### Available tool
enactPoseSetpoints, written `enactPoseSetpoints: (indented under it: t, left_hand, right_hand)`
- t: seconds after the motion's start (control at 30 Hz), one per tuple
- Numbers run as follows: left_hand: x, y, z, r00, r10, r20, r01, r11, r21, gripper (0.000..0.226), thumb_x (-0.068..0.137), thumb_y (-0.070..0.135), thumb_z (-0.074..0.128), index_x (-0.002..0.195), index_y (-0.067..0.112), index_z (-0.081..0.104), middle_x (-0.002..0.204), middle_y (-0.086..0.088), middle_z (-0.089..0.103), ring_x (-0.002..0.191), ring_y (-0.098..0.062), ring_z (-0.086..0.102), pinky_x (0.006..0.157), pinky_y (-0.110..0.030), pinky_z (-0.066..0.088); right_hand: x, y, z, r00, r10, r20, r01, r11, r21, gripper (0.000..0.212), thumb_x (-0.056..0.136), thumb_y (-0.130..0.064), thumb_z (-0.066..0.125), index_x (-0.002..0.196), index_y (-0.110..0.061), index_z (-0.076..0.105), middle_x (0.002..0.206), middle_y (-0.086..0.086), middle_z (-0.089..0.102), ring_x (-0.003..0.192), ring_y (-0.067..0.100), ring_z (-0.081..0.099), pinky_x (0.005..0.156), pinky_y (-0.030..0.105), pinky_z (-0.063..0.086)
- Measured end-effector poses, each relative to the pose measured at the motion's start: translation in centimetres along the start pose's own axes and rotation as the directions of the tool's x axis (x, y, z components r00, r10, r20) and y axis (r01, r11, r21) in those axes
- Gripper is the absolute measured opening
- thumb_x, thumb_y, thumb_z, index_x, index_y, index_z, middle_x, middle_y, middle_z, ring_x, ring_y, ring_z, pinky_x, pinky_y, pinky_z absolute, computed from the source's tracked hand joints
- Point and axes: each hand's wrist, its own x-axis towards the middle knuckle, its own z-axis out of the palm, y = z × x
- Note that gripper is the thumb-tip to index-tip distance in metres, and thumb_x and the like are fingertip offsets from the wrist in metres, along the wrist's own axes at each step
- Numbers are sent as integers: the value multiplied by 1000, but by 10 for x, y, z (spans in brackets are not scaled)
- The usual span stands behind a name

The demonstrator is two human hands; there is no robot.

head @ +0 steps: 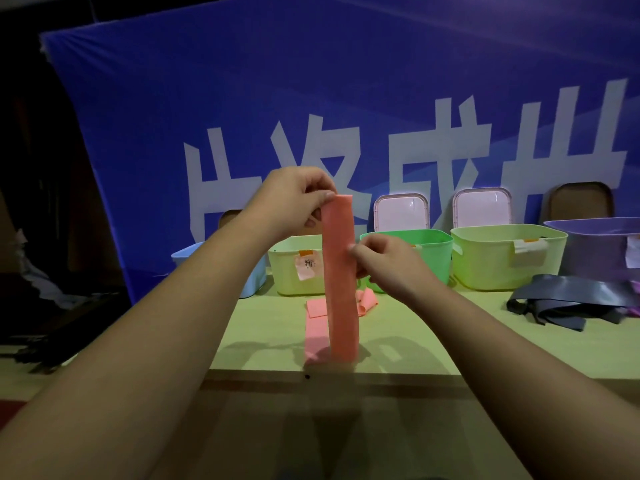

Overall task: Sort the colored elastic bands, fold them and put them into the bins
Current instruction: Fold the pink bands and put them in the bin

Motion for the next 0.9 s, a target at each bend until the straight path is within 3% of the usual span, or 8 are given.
enactPoseSetpoints:
  t: [0.07, 0.13, 0.27, 0.37, 0.5, 0.7, 0.9]
  left_hand:
    - [0, 4, -2, 999, 37, -29, -36, 999, 12, 9, 106, 23, 66, 109, 25, 74, 94, 6, 74, 82, -8, 75, 68, -20, 63]
    - [2, 8, -4, 997, 66, -39, -66, 998, 9, 9, 107, 22, 65, 110, 24, 74, 94, 7, 73, 83, -8, 75, 68, -21, 64]
    - [5, 15, -7, 993, 105, -46, -104, 994, 25, 9, 107, 22, 65, 111, 23, 72, 96, 6, 72, 83, -11, 75, 66, -22, 64]
    - [6, 18, -9, 993, 109, -52, -110, 994, -4, 9, 107, 21, 65, 111, 20, 74, 96, 3, 73, 79, -13, 77, 65, -24, 64]
    - [5, 20, -13, 994, 96, -61, -101, 992, -76, 9, 106, 19, 66, 108, 20, 75, 99, -2, 74, 82, -16, 78, 63, -29, 65]
    - [1, 19, -14, 999, 31, -40, -39, 978, -207, 11, 108, 13, 63, 108, 15, 74, 101, -5, 73, 86, -14, 78, 60, -29, 65]
    - [3, 7, -11, 998, -14, -65, -5, 962, -274, 13, 109, 13, 61, 110, 15, 73, 101, -4, 74, 87, -10, 78, 62, -32, 66]
  right_hand:
    - [-2, -2, -1, 997, -43, -61, 39, 997, -63, 26, 101, -44, 65, 90, -21, 71, 87, -4, 76, 85, 16, 72, 74, 36, 56]
    - [-2, -3, -2, 996, -60, -67, 58, 998, -21, 22, 99, -45, 67, 96, -23, 68, 96, -5, 73, 90, 14, 68, 76, 36, 54]
    - [7, -4, 0, 997, -74, 37, 70, 992, 104, 27, 97, -48, 69, 119, -33, 65, 115, -13, 71, 108, 9, 68, 98, 44, 57]
    - [12, -13, 1, 995, -76, 67, 57, 965, 258, 40, 91, -48, 67, 129, -35, 66, 120, -12, 74, 114, 11, 70, 105, 48, 56]
    - [18, -23, -1, 993, -87, 81, 43, 896, 442, 27, 104, -31, 65, 130, -26, 70, 116, 0, 79, 108, 22, 76, 101, 47, 61]
    - [14, -25, 0, 975, -75, 212, -55, 835, 547, 28, 107, -27, 60, 128, -13, 72, 113, 13, 80, 109, 31, 77, 89, 42, 61]
    - [9, -19, 5, 973, -49, 227, -84, 837, 541, 25, 107, -24, 64, 121, -8, 76, 112, 16, 81, 109, 34, 77, 103, 53, 58]
